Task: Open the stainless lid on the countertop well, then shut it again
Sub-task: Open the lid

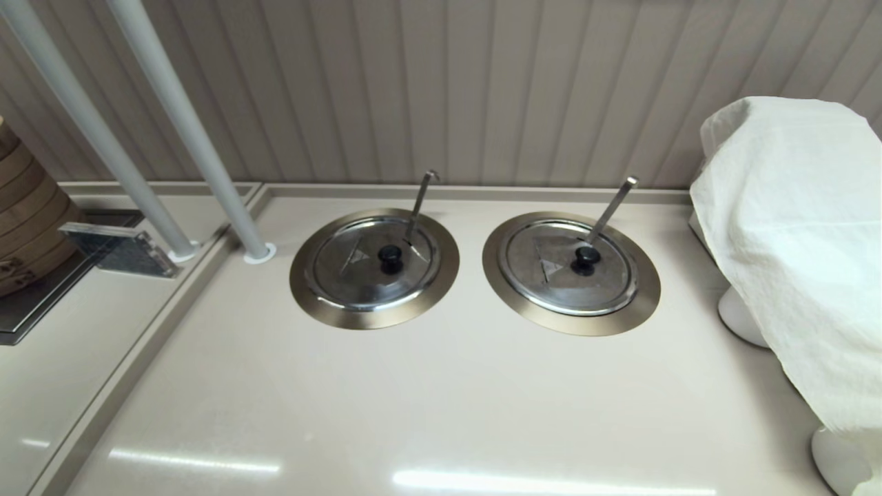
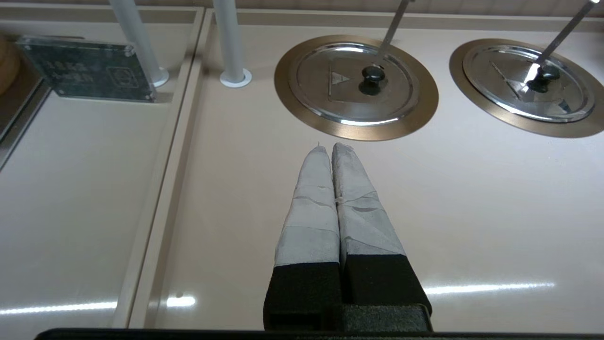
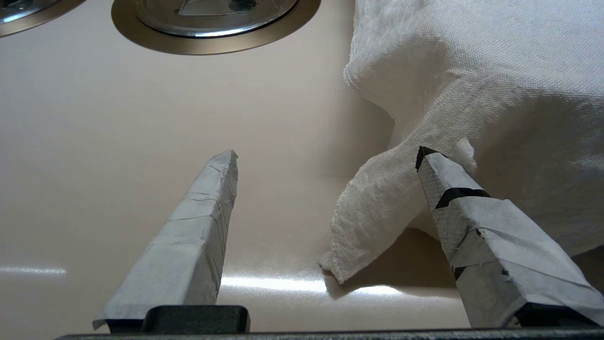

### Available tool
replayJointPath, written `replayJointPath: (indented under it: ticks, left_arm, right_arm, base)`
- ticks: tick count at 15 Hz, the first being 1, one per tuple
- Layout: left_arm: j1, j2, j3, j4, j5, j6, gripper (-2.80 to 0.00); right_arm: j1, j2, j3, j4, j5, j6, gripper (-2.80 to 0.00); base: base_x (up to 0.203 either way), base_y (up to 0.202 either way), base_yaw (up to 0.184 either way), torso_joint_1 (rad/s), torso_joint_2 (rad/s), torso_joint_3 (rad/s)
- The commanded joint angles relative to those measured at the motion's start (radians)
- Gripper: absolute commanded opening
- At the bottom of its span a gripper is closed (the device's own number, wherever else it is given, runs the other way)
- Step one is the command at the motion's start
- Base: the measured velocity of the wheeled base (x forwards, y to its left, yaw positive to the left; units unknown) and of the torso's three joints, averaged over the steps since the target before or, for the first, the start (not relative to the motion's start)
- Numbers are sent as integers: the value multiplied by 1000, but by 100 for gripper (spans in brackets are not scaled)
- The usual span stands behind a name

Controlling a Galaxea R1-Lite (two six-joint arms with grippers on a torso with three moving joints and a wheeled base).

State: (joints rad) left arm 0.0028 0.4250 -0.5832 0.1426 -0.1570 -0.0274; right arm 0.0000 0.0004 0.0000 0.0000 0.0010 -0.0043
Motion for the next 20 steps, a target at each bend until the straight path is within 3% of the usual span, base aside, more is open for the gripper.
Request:
replayJointPath:
  ticks: [1,5,9,13,15,20]
  left_arm:
    - [-1,279,-50,-63,-7,-5,-280]
    - [-36,773,-142,-331,5,-28,-280]
    - [-147,1136,-324,-604,156,-40,-280]
    - [-283,1242,-411,-739,210,-49,-280]
    - [-296,1273,-412,-835,209,-44,-280]
    - [-299,1422,-409,-907,218,-42,-280]
  right_arm:
    - [0,0,0,0,1,0,0]
    - [-1,0,0,0,1,0,0]
    - [0,1,0,0,1,0,0]
    - [-1,0,0,0,1,0,0]
    - [0,0,0,0,1,0,0]
    - [0,0,0,0,1,0,0]
  base:
    - [0,0,0,0,0,0]
    - [0,0,0,0,0,0]
    - [0,0,0,0,0,0]
    - [0,0,0,0,0,0]
    - [0,0,0,0,0,0]
    - [0,0,0,0,0,0]
